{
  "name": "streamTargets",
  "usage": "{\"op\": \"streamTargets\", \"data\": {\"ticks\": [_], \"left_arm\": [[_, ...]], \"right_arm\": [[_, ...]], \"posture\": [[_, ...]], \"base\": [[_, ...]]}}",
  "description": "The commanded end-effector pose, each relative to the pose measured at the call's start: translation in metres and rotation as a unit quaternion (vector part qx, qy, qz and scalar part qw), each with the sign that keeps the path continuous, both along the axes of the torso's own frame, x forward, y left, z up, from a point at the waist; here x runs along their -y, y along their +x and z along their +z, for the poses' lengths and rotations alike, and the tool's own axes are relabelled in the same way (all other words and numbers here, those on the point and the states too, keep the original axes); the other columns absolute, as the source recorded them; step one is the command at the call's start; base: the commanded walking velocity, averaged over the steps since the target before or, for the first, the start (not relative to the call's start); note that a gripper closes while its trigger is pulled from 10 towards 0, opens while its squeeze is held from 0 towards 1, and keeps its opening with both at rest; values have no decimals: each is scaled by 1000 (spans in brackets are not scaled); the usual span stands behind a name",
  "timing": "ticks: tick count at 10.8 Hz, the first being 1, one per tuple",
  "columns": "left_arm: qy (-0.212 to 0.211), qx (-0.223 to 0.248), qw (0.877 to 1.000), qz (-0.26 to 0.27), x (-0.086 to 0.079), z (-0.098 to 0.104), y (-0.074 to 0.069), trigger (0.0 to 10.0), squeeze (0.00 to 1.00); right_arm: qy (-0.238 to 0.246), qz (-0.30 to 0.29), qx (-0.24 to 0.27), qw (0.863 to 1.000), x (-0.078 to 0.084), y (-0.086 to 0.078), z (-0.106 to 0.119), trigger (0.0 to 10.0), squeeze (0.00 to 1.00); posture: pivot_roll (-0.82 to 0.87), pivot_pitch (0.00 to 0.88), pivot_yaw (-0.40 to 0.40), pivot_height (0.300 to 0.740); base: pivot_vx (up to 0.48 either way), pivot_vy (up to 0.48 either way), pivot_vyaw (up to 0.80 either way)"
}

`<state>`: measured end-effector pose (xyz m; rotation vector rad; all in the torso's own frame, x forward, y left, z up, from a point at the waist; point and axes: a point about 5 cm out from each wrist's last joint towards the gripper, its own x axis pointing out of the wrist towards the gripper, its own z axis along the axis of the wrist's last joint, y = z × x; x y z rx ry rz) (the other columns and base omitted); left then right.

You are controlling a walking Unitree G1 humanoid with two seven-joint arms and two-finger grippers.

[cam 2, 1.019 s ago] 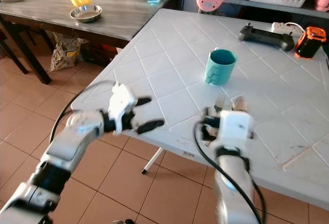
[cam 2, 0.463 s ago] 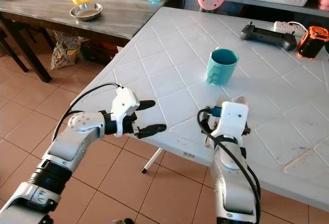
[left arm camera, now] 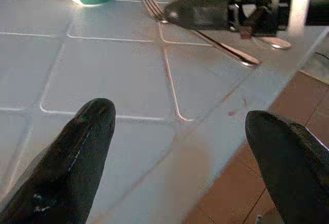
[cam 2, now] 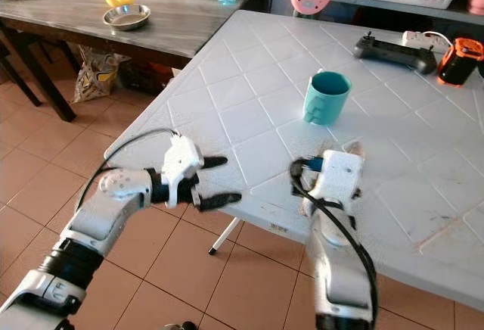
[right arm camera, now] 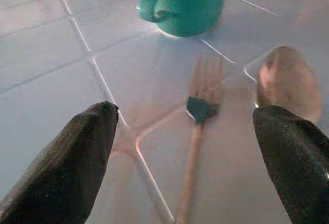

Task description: Setting the table

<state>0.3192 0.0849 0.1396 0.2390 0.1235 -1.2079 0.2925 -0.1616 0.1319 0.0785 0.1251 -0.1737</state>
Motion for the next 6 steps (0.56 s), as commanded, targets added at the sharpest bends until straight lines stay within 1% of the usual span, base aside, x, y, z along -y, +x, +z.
{"op": "streamTargets", "data": {"ticks": [1, 2, 3, 4, 5, 6], "left_arm": [[10, 10, 1000, -9, 0, 0, -2, 10000, 0], [8, 10, 1000, -7, 2, 0, -2, 10000, 0], [6, 11, 1000, -8, 2, 0, -3, 10000, 0], [5, 10, 1000, -8, 3, -1, -4, 10000, 0], [2, 11, 1000, -8, 4, -1, -4, 10000, 0], [-7, 10, 1000, -3, 7, 0, -4, 10000, 0]], "right_arm": [[-4, 6, 0, 1000, -3, 2, 0, 10000, 0], [-18, -8, 4, 1000, -6, 7, 2, 10000, 0], [-9, -5, -25, 1000, -11, 9, -2, 10000, 0], [40, 23, -31, 998, -15, 8, -5, 10000, 0], [21, -3, -32, 999, -8, 7, -8, 10000, 0], [15, -8, -22, 1000, -7, 7, -9, 10000, 0]], "posture": [[26, 120, 21, 740], [27, 121, 19, 740], [29, 123, 17, 740], [29, 123, 17, 740], [31, 123, 17, 740], [30, 124, 18, 740]], "base": [[0, 0, 0], [0, 0, 0], [0, 0, 0], [0, 0, 0], [0, 0, 0], [0, 0, 0]]}}
